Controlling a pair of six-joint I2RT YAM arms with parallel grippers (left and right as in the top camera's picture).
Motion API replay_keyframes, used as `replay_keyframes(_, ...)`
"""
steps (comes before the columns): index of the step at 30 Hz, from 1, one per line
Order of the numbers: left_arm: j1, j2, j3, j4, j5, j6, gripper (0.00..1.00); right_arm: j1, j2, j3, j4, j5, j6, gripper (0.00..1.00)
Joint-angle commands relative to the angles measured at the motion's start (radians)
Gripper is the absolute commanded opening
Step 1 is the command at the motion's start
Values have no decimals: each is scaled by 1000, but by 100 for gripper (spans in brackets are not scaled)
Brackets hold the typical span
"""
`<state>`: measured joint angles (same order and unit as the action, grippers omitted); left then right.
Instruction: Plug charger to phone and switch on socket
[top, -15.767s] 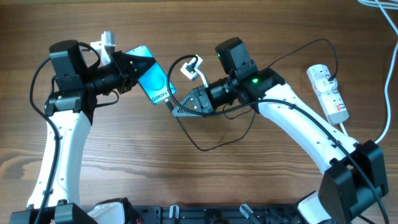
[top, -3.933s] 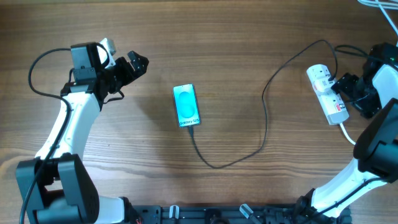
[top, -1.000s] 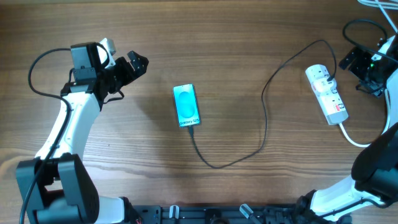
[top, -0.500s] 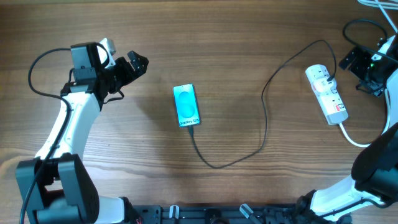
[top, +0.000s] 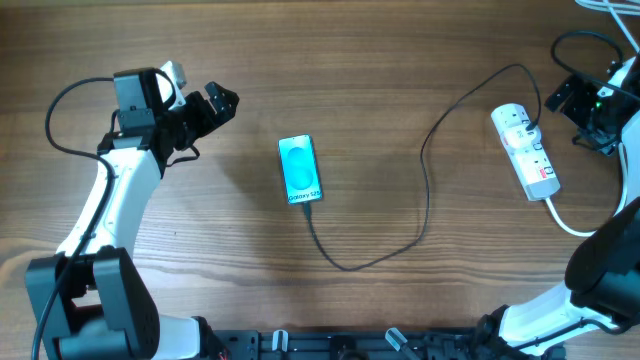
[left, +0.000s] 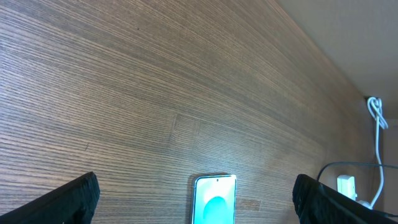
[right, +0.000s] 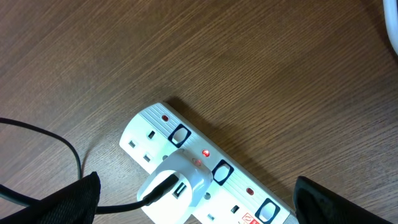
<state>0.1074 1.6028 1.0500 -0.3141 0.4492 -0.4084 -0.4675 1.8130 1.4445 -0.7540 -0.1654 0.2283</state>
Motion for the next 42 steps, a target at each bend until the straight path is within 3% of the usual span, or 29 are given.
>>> replay_keyframes(1,2,-3,1,2,-6,9,100,-2,-10,4,3,-16,-18,100)
replay_keyframes(16,2,-2,1,-2,-29,9,100,-2,-10,4,3,-16,-18,100)
replay_keyframes(23,0,-299,1,-20,-29,9,100,-2,-10,4,3,-16,-18,100)
replay_keyframes(28,0,-414,-26,-16,-29,9,100,-2,-10,5,3,-16,-18,100)
replay_keyframes(37,0,-515,-624,-21,-29,9,100,-2,-10,5,3,-16,-18,100)
replay_keyframes(42,0,-578,-814,-20,-29,9,100,-2,-10,4,3,-16,-18,100)
